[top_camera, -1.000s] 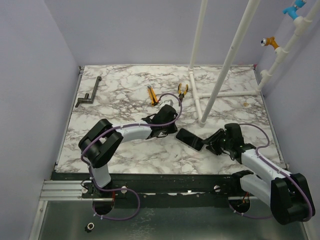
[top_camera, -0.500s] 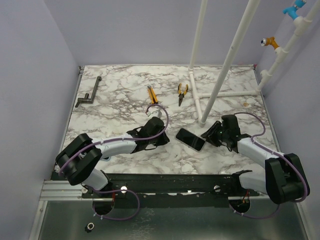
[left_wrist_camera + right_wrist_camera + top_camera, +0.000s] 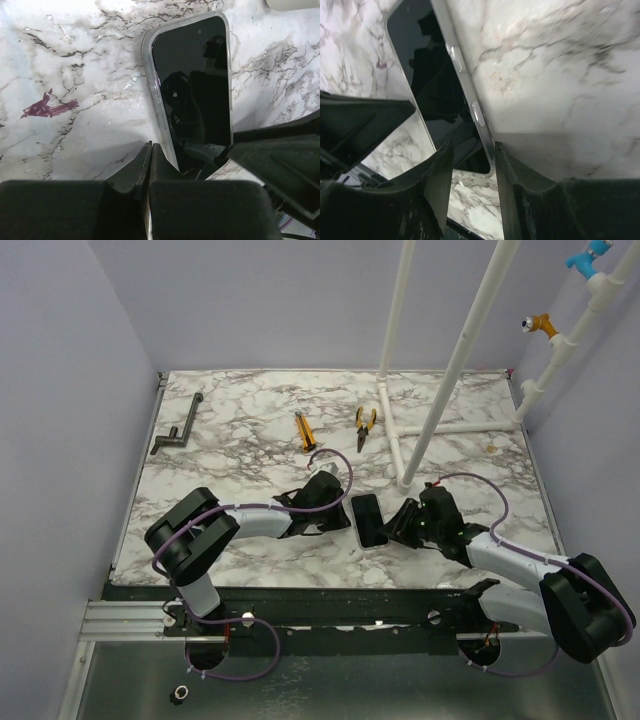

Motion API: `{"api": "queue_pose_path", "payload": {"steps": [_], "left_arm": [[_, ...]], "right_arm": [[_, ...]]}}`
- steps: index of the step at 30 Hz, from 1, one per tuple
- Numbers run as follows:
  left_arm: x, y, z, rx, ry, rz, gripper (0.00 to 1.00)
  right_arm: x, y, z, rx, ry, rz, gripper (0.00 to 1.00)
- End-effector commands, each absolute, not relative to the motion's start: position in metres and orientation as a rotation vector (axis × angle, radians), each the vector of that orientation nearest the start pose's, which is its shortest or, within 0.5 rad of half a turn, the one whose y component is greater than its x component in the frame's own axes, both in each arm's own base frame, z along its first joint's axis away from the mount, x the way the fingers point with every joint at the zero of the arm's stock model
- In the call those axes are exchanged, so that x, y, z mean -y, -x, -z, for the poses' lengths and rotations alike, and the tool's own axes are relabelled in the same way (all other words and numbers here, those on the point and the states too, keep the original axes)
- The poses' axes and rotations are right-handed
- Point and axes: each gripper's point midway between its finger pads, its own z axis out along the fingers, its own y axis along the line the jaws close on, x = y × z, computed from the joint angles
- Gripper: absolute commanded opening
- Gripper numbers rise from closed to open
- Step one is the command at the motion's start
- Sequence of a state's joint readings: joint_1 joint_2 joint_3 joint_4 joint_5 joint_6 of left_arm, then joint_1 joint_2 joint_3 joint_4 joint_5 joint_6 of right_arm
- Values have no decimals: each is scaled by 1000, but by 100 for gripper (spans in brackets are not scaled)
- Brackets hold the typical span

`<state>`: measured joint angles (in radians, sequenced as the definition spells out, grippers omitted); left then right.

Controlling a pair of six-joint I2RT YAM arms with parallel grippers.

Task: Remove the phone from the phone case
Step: Adjust the phone at the center of the board, then pick up the phone at the center of the board.

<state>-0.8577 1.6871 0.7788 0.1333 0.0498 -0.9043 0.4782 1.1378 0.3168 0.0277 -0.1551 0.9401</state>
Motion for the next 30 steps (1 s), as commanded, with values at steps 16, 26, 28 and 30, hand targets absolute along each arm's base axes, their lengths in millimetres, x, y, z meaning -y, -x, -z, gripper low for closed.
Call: {"api": "queue_pose_path", "payload": {"steps": [16, 26, 28, 30], "left_arm": [[255, -234, -95, -2265, 177, 711, 14], [241, -224, -103, -2246, 171, 715, 67], [240, -223, -103, -2247, 176, 714, 68], [239, -223, -103, -2247, 185, 713, 71]], "right_arm": [[-142, -225, -68, -2361, -308, -220, 98], [-173, -230, -73, -2340, -139, -11, 100], [-176, -232, -69, -2340, -150, 17, 100], [-177, -236, -64, -2333, -192, 36, 100]]}}
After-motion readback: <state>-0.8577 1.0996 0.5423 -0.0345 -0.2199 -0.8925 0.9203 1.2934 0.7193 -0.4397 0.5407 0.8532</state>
